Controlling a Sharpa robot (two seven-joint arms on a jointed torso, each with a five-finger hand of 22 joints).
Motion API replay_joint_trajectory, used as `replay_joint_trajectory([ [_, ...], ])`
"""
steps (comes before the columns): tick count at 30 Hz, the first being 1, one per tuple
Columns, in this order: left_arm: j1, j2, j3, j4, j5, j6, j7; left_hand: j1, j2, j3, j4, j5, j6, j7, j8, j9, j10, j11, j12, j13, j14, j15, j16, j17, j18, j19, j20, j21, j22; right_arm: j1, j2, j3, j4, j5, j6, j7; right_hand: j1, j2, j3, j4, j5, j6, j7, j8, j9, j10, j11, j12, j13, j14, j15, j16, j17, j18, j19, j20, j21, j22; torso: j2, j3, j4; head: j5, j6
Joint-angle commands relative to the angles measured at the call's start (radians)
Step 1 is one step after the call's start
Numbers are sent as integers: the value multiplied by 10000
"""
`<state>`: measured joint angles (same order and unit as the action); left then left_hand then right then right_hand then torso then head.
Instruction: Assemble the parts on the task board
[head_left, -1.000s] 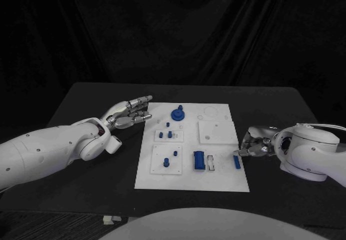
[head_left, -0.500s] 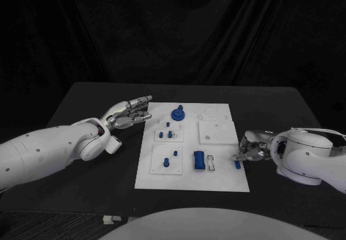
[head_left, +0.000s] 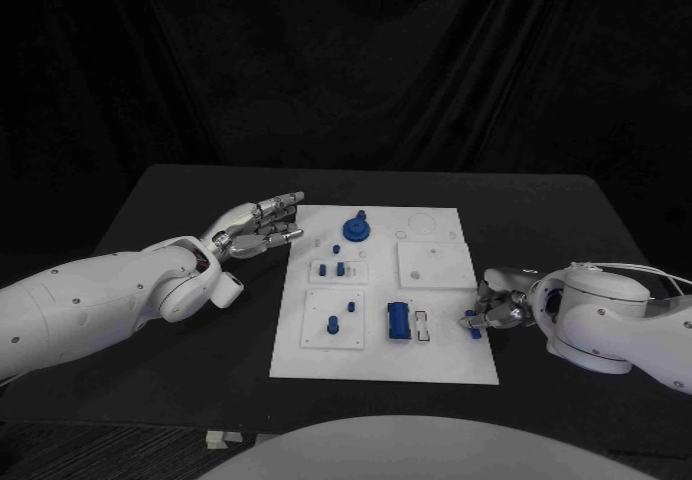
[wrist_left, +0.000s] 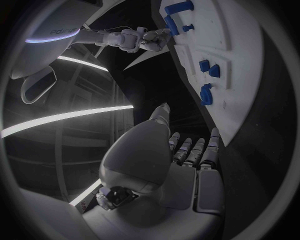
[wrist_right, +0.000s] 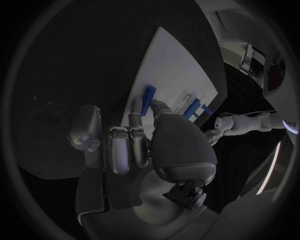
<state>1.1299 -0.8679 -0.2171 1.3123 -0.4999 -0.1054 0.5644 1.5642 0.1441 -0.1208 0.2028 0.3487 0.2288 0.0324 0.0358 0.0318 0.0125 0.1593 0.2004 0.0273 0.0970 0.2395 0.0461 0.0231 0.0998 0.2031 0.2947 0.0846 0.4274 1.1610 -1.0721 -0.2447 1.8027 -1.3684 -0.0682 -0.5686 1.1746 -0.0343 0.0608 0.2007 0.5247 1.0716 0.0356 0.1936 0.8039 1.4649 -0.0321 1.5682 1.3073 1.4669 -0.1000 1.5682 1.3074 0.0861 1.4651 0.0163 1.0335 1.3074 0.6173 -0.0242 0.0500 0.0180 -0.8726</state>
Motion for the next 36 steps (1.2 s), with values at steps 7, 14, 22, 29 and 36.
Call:
replay_joint_trajectory([
  [7, -33, 28, 10, -9, 60, 96, 170, 27, 170, 49, -62, 114, -5, 58, 5, 7, -6, 107, 24, 7, 49, 8, 37, 13, -139, 82, -10, 58, -47, -137, 99, -37, -42, 85, -232, 206, 441, -363, 1145, -574, 1229, -322, 257, -918, -1445, 1059, 171, 26, 2635, 1039, 217, 26, 2634, 122, -111, 104, -370, 1305, -3, 13, -5, -12, 0],
  [14, -45, 31, 10, -18, 60, 115, 166, 61, 213, 89, -89, 238, -18, 63, -2, 4, -6, 123, 24, 7, 41, 16, 43, 10, -159, 85, -11, 56, -79, -144, 85, -35, 10, 830, -541, 231, 933, -355, 1824, -1260, 1256, -229, 317, -999, -1804, 1059, 224, 26, 2635, 1039, 259, 26, 2634, 142, -133, 148, -483, 1285, -1, 11, -1, -8, 0],
  [22, -50, 31, 10, -23, 60, 116, 154, 50, 249, 102, -74, 283, -19, 66, -4, 4, -5, 130, 30, 8, 37, 18, 44, 9, -167, 84, -11, 53, -98, -116, -97, -30, 210, 2362, -1047, 311, 695, -474, 2825, -1768, 869, -187, 416, -1121, -2325, 1059, 309, 26, 2635, 1039, 333, 26, 2634, 154, -143, 213, -565, 1274, -7, 4, -9, 40, 0],
  [29, -51, 36, 10, -30, 60, 109, 145, 48, 261, 108, -70, 305, -13, 67, -3, 5, -4, 132, 34, 8, 39, 18, 47, 9, -170, 82, -12, 52, -107, 156, -194, -27, 367, 4150, -1308, 307, 533, -513, 2973, -1845, 884, -69, 396, -1065, -2401, 1059, 298, 26, 2635, 1039, 329, 26, 2634, 158, -135, 216, -569, 1273, -11, 5, 8, 17, 0],
  [36, -52, 59, 10, -38, 60, 100, 137, 47, 268, 112, -69, 322, -19, 69, -4, 4, -3, 135, 39, 9, 38, 19, 47, 9, -173, 83, -12, 51, -112, 512, -167, -26, 455, 5154, -1463, 240, 420, -523, 3031, -1880, 866, 8, 370, -1015, -2426, 1059, 280, 26, 2635, 1039, 318, 26, 2634, 165, -134, 211, -596, 1267, -1, 1, 17, 22, 0],
])
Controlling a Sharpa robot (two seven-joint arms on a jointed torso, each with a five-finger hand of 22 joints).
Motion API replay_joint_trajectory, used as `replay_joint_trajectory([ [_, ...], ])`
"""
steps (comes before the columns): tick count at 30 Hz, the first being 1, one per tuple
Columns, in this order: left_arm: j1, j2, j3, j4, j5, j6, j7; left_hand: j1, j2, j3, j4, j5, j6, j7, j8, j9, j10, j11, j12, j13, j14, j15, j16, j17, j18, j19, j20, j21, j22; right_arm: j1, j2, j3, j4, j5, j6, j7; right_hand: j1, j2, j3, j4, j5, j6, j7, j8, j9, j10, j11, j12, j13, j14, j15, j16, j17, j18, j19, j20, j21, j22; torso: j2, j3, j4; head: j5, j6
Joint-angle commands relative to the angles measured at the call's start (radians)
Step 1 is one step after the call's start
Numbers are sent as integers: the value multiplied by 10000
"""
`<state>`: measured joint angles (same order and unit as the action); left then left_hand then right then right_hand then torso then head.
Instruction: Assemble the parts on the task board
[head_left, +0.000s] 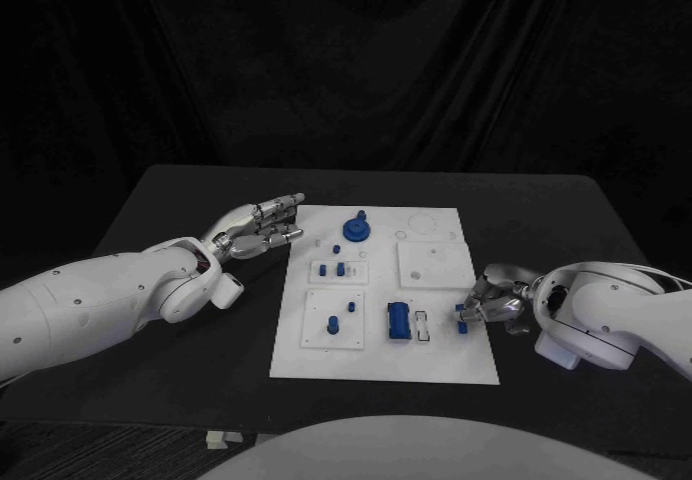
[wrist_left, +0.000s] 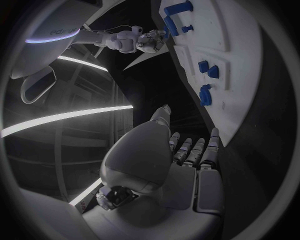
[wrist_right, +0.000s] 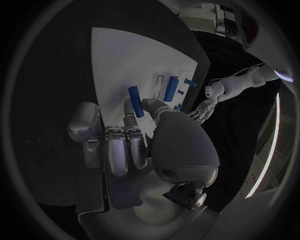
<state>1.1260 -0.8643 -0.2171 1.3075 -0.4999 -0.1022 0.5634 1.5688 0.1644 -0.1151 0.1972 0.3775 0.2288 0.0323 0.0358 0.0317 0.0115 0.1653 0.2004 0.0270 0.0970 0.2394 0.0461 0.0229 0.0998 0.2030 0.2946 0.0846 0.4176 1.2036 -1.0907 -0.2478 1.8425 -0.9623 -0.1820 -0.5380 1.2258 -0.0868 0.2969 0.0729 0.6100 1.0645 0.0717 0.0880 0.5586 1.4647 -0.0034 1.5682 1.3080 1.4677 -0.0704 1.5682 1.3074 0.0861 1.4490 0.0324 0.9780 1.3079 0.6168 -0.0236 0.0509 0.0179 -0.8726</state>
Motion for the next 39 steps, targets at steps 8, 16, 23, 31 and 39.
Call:
replay_joint_trajectory([
  [8, -13, 58, 10, -4, 60, 88, 130, 1, 65, 55, -12, 33, -19, 69, -4, 5, 7, 75, 39, 12, 38, 20, 47, 10, -173, 83, -12, 52, -14, 215, 421, 2, -28, 1320, -158, -132, -141, -12, 738, -675, 88, 117, -11, 75, 8, 1061, -27, 26, 2628, 1031, 5, 26, 2634, 167, 33, 40, -37, 1263, 12, -9, 0, -15, 0],
  [16, -13, 95, 11, 5, 60, 97, 119, -2, 68, 57, -9, 50, 13, 76, 1, 10, 9, 77, 36, 11, 38, 20, 49, 10, -177, 83, -12, 51, -23, 176, 877, -1, -285, 1475, 173, -164, -258, -17, 752, -674, 38, 110, -7, 86, -13, 1061, -24, 26, 2628, 1031, 3, 26, 2634, 166, 34, 36, -40, 1261, 13, -1, 0, 10, 0],
  [23, -13, 90, 11, 9, 60, 112, 95, -2, 68, 58, -10, 56, 10, 89, 1, 10, 10, 75, 47, 13, 38, 20, 51, 10, -180, 87, -12, 52, -22, 97, 1143, -1, -517, 1533, 376, -211, -318, 13, 782, -698, -9, 148, -26, 130, -8, 1061, -35, 26, 2628, 1031, -2, 26, 2634, 168, 32, 32, -50, 1259, 20, -2, -2, 40, 0],
  [31, -14, 128, 11, -9, 60, 131, 93, -1, 68, 59, -11, 61, 8, 95, 1, 9, 9, 75, 37, 11, 36, 20, 50, 9, -181, 80, -12, 49, -37, 71, 1305, -1, -645, 1543, 678, -394, -496, 41, 765, -675, -116, 184, -54, 206, 24, 1061, -58, 26, 2628, 1031, -17, 26, 2634, 174, 27, 23, -81, 1251, 22, 0, 2, 38, 0],
  [39, -14, 152, 11, -31, 60, 138, 91, -1, 68, 59, -11, 61, 8, 95, 1, 9, 9, 75, 37, 11, 36, 20, 50, 9, -181, 80, -12, 49, -37, 51, 1403, -1, -745, 1545, 858, -502, -761, 87, 733, -656, -489, 150, -94, 295, 62, 1061, -91, 26, 2628, 1031, -46, 26, 2634, 184, 11, 2, -151, 1234, 23, -4, -13, 68, 0],
])
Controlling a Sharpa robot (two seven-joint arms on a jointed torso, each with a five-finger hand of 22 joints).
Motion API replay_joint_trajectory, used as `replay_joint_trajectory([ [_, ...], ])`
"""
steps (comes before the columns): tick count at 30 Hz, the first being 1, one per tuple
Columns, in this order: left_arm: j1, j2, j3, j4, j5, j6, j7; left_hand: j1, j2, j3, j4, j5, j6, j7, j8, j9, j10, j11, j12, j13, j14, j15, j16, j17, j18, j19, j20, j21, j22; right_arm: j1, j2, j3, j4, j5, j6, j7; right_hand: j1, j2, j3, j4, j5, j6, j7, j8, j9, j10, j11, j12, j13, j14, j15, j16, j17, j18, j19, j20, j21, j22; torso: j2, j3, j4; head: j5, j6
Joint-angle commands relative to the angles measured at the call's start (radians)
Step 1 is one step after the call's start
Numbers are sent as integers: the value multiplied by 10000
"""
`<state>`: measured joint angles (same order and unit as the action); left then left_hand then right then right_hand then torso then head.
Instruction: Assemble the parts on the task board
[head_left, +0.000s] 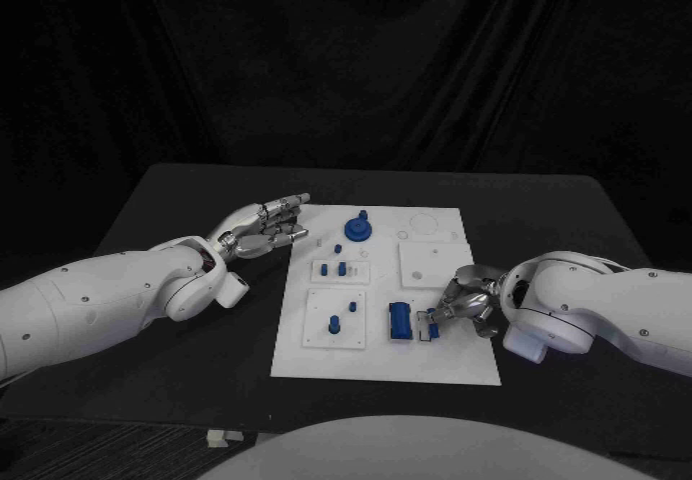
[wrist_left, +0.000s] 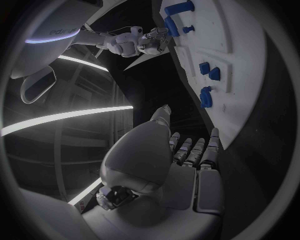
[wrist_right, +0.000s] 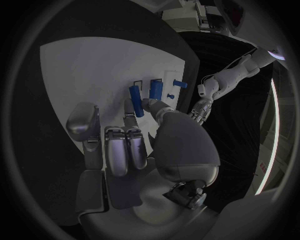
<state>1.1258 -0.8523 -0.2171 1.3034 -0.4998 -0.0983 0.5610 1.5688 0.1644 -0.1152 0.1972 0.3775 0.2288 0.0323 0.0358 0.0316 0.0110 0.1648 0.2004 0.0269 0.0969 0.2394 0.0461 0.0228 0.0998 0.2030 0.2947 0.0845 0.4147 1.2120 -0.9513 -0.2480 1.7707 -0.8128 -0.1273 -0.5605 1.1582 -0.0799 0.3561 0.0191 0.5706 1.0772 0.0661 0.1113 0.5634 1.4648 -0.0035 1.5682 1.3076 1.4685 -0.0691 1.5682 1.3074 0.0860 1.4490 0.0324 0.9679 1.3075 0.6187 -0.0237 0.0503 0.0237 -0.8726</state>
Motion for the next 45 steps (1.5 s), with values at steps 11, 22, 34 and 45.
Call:
replay_joint_trajectory([
  [11, -14, 64, 10, -20, 60, 111, 99, 2, 69, 62, -14, 69, 18, 108, 3, 11, 13, 78, 30, 12, 38, 21, 53, 11, -184, 78, -12, 48, -19, -43, 106, 1, -97, 51, 347, -267, -266, 89, 111, -102, -440, 77, -97, 203, 86, 1060, -133, 26, 2632, 1023, -88, 26, 2634, 192, 4, -20, -99, 1227, -9, -2, 0, 36, 0],
  [22, -18, 91, 10, -40, 60, 129, 65, 4, 70, 64, -16, 72, 29, 119, 5, 13, 13, 77, 25, 11, 36, 22, 53, 11, -186, 75, -12, 46, -28, -44, 166, 1, -157, 51, 479, -276, -676, 143, -96, 89, -556, 104, -159, 407, 255, 1060, -195, 26, 2632, 1023, -145, 26, 2634, 191, 18, -71, -115, 1226, -15, 0, 5, 61, 0],
  [34, -26, 127, 10, -62, 60, 165, 36, 3, 93, 79, -13, 81, 106, 223, 22, 24, 10, 64, 19, 10, 34, 40, 58, 11, -195, 83, -13, 48, -36, -44, 266, 2, -237, 51, 737, -403, -886, 206, -452, 230, -1457, 14, -178, 515, 360, 1060, -211, 26, 2632, 1023, -161, 26, 2634, 190, 28, -91, -139, 1225, -13, -1, -4, 78, 0],
  [45, -40, 152, 10, -88, 60, 192, 21, 3, 98, 83, -13, 82, 107, 252, 24, 24, 9, 59, 1, 8, 33, 45, 60, 11, -198, 84, -14, 47, -44, -44, 297, 2, -284, 51, 971, -531, -988, 150, -873, 323, -2602, -75, -147, 577, 399, 1060, -184, 26, 2632, 1023, -139, 26, 2634, 193, 27, -75, -206, 1217, -9, 0, -4, 91, 0],
])
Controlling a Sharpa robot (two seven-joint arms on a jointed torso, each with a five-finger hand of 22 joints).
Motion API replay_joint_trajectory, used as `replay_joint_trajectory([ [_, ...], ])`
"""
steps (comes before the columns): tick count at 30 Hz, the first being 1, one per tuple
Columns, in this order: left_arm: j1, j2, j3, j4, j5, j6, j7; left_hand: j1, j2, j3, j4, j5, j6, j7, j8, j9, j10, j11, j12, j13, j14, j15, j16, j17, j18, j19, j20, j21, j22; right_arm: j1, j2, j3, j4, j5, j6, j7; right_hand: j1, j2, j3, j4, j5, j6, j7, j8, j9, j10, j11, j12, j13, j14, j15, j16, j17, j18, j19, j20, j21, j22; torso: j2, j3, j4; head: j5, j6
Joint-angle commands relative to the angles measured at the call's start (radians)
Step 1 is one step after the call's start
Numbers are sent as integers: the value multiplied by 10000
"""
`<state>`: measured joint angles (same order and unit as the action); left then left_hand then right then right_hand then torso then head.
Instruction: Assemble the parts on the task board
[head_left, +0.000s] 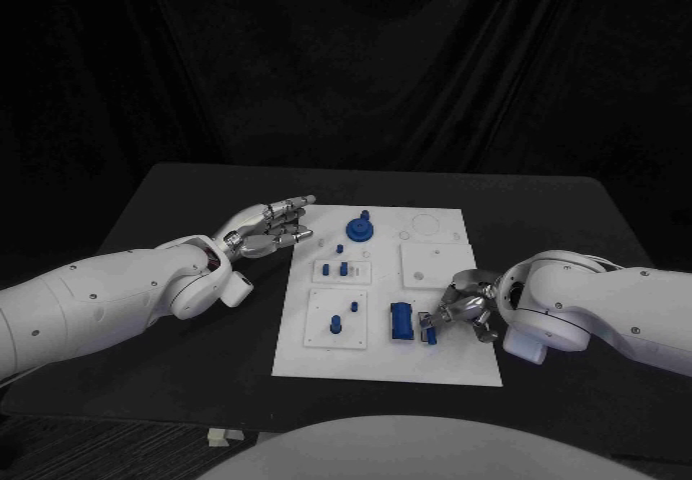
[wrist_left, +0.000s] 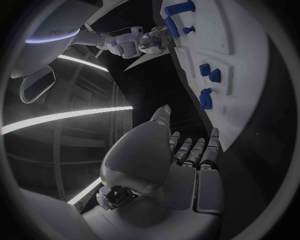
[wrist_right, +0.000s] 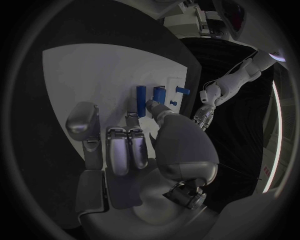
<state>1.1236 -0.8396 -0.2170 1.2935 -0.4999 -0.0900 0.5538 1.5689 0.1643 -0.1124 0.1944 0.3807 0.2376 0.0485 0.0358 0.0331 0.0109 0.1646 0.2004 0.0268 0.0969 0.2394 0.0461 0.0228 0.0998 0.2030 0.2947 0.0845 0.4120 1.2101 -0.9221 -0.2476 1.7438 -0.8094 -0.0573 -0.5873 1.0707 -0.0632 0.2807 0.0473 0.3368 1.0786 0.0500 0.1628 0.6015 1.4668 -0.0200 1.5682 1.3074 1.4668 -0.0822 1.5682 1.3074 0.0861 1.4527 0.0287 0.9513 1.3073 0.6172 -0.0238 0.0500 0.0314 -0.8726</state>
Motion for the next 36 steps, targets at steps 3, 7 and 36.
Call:
replay_joint_trajectory([
  [3, -24, 27, 10, 10, 60, 116, 87, 3, 99, 55, 15, 50, 19, 91, 24, 10, 10, 61, 1, 9, 33, 45, 60, 11, -198, 84, -14, 47, -16, -26, 5, -2, -14, 16, 280, -274, -205, -45, -267, 121, -530, -99, 28, 76, 21, 1040, -7, 26, 2634, 1040, 2, 26, 2634, 192, -6, -32, -44, 1220, 4, 1, -6, 22, 0],
  [7, -30, 26, 10, 7, 60, 123, 82, 3, 99, 55, 15, 50, 19, 91, 24, 10, 10, 61, 1, 9, 33, 45, 60, 11, -198, 84, -14, 47, -16, -26, 1, -2, -12, 16, 275, -269, -307, -78, -466, 223, -880, -98, 36, 99, 24, 1040, 1, 26, 2634, 1040, 10, 26, 2634, 190, 6, -24, -38, 1224, 5, -1, -2, 19, 0],
  [36, -71, -90, 10, 67, 60, 136, 72, 3, 101, 56, 15, 50, 17, 98, 23, 9, 9, 61, 1, 8, 33, 48, 61, 11, -199, 78, -14, 45, -32, -87, -673, -3, 668, -982, -210, 713, -515, -279, -1501, 924, -2413, -134, -20, 566, 595, 1040, -49, 26, 2634, 1040, -22, 26, 2634, 202, 8, -37, -151, 1215, 6, 1, -12, 104, 0],
])
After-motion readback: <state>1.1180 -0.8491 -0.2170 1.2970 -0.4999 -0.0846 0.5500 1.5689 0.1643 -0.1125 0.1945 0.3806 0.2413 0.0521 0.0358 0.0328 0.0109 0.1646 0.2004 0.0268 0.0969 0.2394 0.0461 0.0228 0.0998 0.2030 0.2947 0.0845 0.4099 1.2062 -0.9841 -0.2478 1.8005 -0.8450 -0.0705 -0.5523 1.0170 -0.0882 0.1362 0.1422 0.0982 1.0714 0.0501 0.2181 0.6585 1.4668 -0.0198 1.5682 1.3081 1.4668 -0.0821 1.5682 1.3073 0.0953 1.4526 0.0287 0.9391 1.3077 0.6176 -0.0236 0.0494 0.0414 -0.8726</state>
